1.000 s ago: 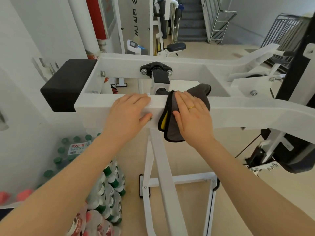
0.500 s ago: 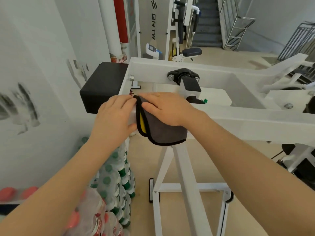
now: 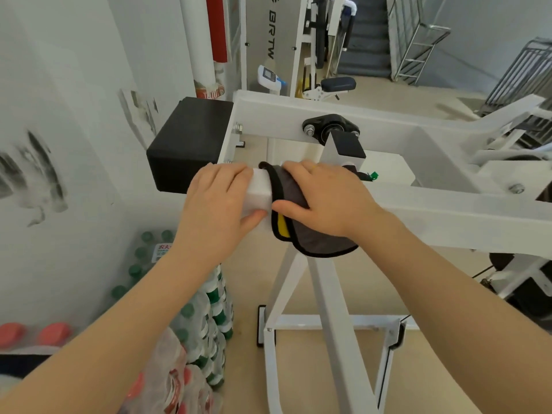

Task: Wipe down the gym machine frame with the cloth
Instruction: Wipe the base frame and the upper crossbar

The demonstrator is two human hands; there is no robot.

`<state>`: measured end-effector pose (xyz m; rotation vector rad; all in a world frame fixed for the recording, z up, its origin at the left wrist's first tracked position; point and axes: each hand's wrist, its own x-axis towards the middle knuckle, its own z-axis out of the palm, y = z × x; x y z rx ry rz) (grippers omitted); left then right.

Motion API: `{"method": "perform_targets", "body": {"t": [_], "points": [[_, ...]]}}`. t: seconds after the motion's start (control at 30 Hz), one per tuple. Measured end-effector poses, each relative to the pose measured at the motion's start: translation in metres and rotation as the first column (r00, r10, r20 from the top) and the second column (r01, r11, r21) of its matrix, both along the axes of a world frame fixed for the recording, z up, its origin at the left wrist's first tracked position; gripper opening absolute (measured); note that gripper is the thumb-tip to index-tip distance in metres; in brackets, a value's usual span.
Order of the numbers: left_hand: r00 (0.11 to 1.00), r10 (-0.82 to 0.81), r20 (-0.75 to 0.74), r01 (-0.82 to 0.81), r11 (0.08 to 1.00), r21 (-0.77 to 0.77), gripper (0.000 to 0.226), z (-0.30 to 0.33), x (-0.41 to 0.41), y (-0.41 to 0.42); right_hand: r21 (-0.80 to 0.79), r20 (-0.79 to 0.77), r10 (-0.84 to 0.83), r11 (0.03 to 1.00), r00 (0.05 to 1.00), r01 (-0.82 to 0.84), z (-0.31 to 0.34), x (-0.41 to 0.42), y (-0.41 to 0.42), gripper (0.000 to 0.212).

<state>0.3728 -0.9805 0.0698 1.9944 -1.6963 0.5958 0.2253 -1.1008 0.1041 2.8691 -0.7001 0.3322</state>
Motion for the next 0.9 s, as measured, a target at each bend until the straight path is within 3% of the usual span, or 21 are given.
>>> {"method": "perform_targets", "body": {"t": [0.07,0.13,0.3,0.37,0.47,0.6,0.73,0.8,0.9], "points": [[1.0,-0.001,0.006,0.001,1.0,-0.012,0.048,0.001,-0.001,-0.001,0.128,-0.036,0.055,0.991,0.998,-0.05,0.007,0.02,-0.006,0.067],[1.0,0.01,0.0,-0.01,1.0,-0.022,0.047,0.001,-0.004,-0.002,0.131,-0.022,0.09,0.988,0.996,-0.086,0.008,0.03,-0.005,0.062],[0.999,-0.054,0.002,0.054,0.998,-0.021,0.064,0.001,-0.028,-0.01,-0.272,0.203,0.095,0.962,0.975,-0.038,-0.03,-0.03,-0.006,0.062],[0.988,-0.155,0.021,0.155,0.988,-0.016,0.062,0.0,-0.044,-0.02,-0.3,0.267,0.049,0.953,0.963,0.035,-0.047,-0.066,-0.015,0.055],[0.937,-0.336,0.098,0.338,0.941,0.002,0.052,-0.005,-0.073,-0.039,-0.22,0.29,-0.171,0.946,0.942,0.239,-0.053,-0.112,-0.027,0.054],[0.906,-0.397,0.144,0.395,0.918,0.042,0.048,-0.004,-0.104,-0.063,-0.069,0.248,-0.364,0.918,0.898,0.391,-0.043,-0.159,-0.044,0.061],[0.926,-0.35,0.14,0.334,0.934,0.13,0.048,0.006,-0.125,-0.085,0.037,0.282,-0.406,0.91,0.869,0.413,-0.029,-0.164,-0.054,0.067],[0.947,-0.309,0.092,0.287,0.939,0.191,0.059,0.01,-0.132,-0.092,0.11,0.235,-0.438,0.899,0.868,0.424,-0.02,-0.141,-0.054,0.068],[0.961,-0.266,0.073,0.238,0.933,0.272,0.063,0.017,-0.136,-0.1,0.118,0.149,-0.393,0.918,0.908,0.378,-0.014,-0.113,-0.058,0.052]]}}
